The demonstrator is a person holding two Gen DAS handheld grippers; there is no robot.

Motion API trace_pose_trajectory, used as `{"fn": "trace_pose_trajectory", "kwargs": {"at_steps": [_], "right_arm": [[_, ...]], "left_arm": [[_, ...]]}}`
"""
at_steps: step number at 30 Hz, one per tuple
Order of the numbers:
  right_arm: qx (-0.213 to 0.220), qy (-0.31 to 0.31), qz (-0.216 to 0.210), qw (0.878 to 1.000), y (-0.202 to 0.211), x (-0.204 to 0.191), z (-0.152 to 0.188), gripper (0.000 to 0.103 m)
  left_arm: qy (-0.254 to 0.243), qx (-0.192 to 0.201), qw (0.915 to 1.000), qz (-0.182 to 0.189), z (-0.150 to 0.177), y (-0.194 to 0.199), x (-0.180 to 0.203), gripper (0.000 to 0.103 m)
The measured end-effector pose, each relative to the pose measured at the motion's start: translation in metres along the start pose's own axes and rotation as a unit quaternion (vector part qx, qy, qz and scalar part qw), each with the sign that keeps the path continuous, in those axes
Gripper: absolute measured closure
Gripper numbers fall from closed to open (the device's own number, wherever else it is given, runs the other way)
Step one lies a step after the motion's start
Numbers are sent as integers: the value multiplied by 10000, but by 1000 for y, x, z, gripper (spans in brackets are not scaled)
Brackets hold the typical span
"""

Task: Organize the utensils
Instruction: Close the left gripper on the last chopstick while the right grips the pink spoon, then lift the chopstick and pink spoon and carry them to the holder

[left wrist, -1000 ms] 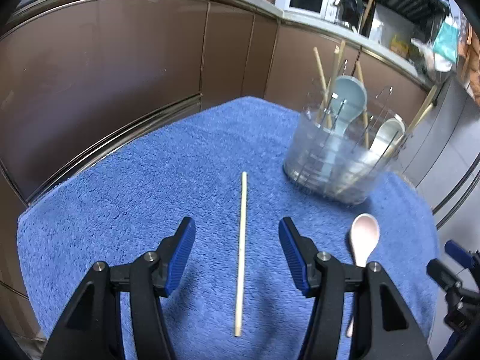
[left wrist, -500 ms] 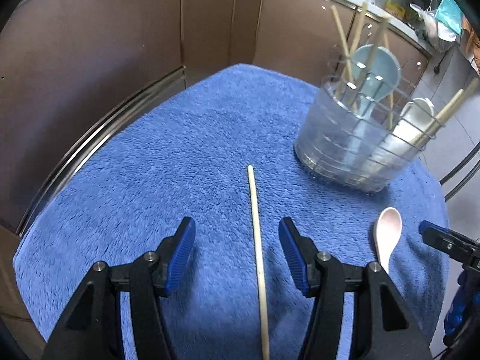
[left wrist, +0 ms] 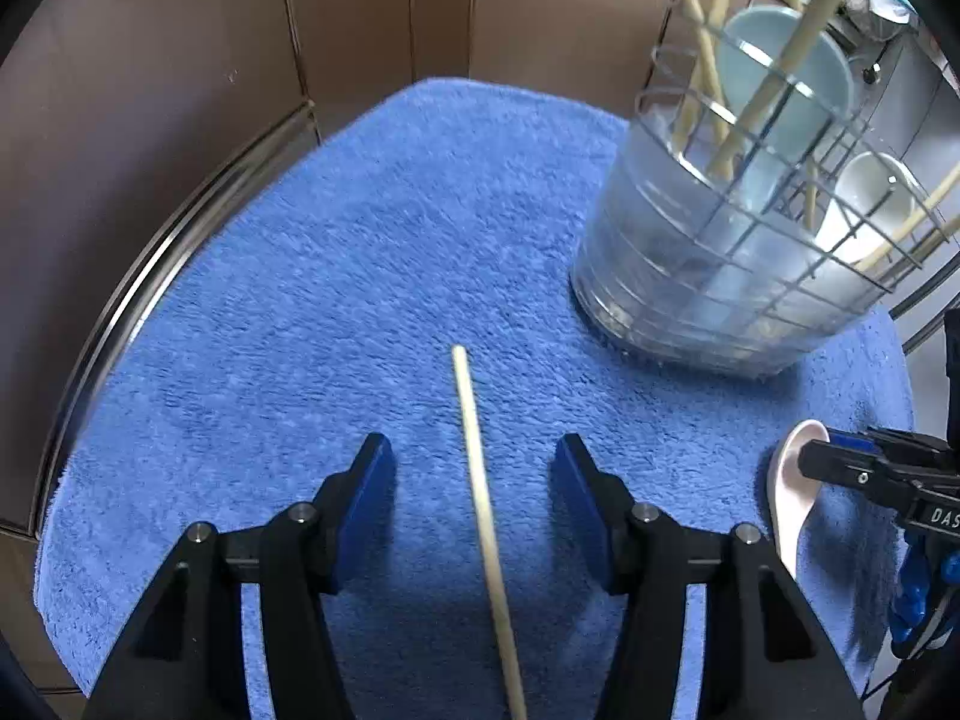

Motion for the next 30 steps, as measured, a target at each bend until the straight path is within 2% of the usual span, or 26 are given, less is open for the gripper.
{"fn": "trace_pose_trajectory", "kwargs": {"at_steps": [2, 5, 8, 13, 17, 22, 30], "right_arm": [[-68, 38, -21, 10000, -5, 1, -3, 84], [-179, 172, -57, 9997, -11, -1, -7, 88], [-226, 307, -98, 9992, -14, -2, -9, 94], [-19, 423, 8, 9991, 3, -11, -2, 94], [278, 615, 201, 9975, 31, -22, 10, 95], [625, 864, 530, 9929, 61, -50, 24, 94], [1136, 964, 897, 9848, 110, -91, 61, 95]], "left_arm": [[55, -227, 9997, -24, -3, -7, 1, 75], [95, -283, 9994, -176, -7, -11, 2, 84], [215, -303, 9993, -88, -10, -12, -2, 94], [420, -97, 9989, 159, 0, 0, -8, 98], [370, 504, 9974, 370, 15, 31, -8, 98], [114, 1377, 9895, 426, 42, 88, 10, 98], [-303, 2539, 9664, 257, 85, 177, 50, 98]]}}
Point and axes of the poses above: each gripper's, at about its wrist camera, not at the fingertips, and y roughly against the way its jaws point, x to its right, z to its underside, the point moved 1 cm from there along -y, roughly the way its jaws point, and after that the axes turned 6 degrees about y, right-handed, at the moved point
